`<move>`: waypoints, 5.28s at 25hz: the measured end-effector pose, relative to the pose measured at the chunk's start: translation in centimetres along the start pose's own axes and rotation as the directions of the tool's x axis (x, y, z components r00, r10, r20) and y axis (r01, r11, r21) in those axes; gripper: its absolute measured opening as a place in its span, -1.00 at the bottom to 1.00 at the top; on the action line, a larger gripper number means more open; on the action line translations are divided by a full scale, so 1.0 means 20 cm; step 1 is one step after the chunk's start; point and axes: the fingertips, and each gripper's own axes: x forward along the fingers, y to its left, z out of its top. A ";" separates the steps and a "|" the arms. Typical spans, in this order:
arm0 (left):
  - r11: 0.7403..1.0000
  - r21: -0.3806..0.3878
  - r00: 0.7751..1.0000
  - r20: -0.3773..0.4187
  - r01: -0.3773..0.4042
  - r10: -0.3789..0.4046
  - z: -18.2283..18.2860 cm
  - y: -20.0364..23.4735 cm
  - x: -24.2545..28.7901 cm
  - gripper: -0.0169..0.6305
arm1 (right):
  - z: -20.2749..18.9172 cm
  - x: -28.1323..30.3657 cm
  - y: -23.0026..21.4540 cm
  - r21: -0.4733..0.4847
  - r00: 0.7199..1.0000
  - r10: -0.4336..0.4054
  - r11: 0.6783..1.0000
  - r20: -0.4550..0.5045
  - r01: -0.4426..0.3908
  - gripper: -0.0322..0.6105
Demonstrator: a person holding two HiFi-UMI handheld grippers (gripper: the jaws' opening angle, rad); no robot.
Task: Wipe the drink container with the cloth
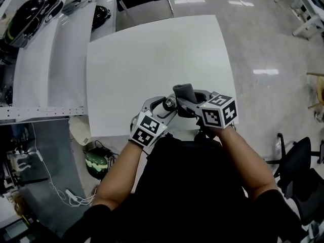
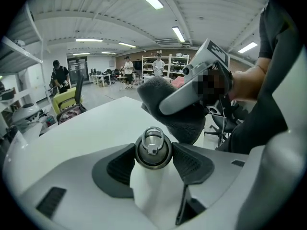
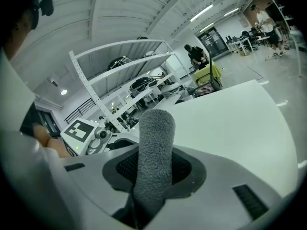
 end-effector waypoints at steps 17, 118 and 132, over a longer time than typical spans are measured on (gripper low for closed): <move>0.998 -0.065 1.000 0.002 0.026 -0.026 -0.15 0.07 -0.08 -0.17 | -0.09 0.20 -0.08 -0.043 0.993 -0.039 0.998 -0.115 0.034 -0.56; 0.162 -0.947 0.953 0.292 0.277 0.076 -0.31 0.32 -0.07 -0.18 | -0.12 0.23 -0.38 -0.125 0.973 -0.216 0.966 0.084 0.225 -0.56; 0.409 -0.890 0.971 0.236 0.202 0.034 -0.20 0.35 -0.08 -0.18 | -0.09 0.05 -0.59 0.022 0.947 -0.315 0.949 0.067 0.314 -0.56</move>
